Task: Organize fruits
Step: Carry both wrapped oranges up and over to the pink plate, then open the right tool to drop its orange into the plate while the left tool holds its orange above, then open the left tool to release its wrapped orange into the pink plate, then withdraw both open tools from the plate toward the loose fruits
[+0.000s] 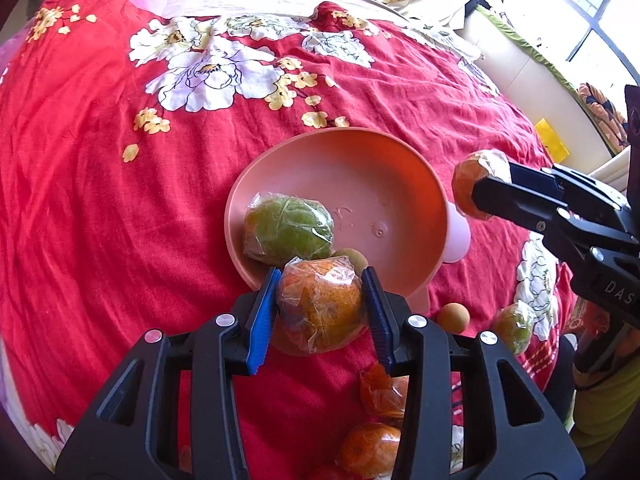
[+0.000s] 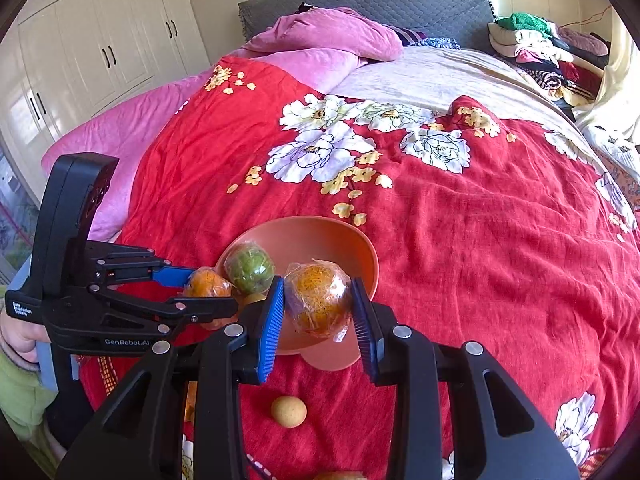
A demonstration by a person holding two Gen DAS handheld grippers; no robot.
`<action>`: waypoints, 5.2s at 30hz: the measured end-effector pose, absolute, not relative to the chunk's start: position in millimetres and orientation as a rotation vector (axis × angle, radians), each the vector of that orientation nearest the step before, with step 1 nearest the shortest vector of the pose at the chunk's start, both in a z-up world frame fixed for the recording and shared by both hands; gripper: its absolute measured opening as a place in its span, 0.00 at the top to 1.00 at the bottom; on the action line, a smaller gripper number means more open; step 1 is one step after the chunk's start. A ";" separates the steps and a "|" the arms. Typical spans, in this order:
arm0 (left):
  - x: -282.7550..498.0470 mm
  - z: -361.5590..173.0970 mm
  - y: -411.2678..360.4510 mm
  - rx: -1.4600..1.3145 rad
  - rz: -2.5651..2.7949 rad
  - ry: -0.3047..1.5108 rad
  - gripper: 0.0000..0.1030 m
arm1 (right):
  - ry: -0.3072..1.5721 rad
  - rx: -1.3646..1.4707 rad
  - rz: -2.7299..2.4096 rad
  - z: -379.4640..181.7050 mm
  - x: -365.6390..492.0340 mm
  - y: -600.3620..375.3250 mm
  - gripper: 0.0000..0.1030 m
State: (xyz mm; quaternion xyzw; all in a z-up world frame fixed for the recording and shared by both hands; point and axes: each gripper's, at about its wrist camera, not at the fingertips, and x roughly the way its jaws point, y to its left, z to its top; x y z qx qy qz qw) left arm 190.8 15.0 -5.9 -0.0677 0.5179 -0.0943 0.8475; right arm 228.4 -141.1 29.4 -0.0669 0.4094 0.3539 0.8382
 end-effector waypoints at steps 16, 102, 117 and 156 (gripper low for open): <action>203.8 -11.5 23.8 -0.168 -0.193 1.083 0.68 | 0.906 -0.148 0.742 10.7 243.5 -132.1 0.69; 211.4 -0.8 37.3 -0.219 -0.181 1.036 0.53 | 0.906 -0.150 0.710 16.7 242.4 -137.2 0.45; 190.5 15.2 42.6 -0.235 -0.140 0.989 0.18 | 0.886 -0.134 0.694 23.5 233.1 -145.7 0.28; 129.3 44.5 47.6 -0.218 -0.088 0.924 0.10 | 0.818 -0.126 0.695 57.1 180.6 -163.6 0.12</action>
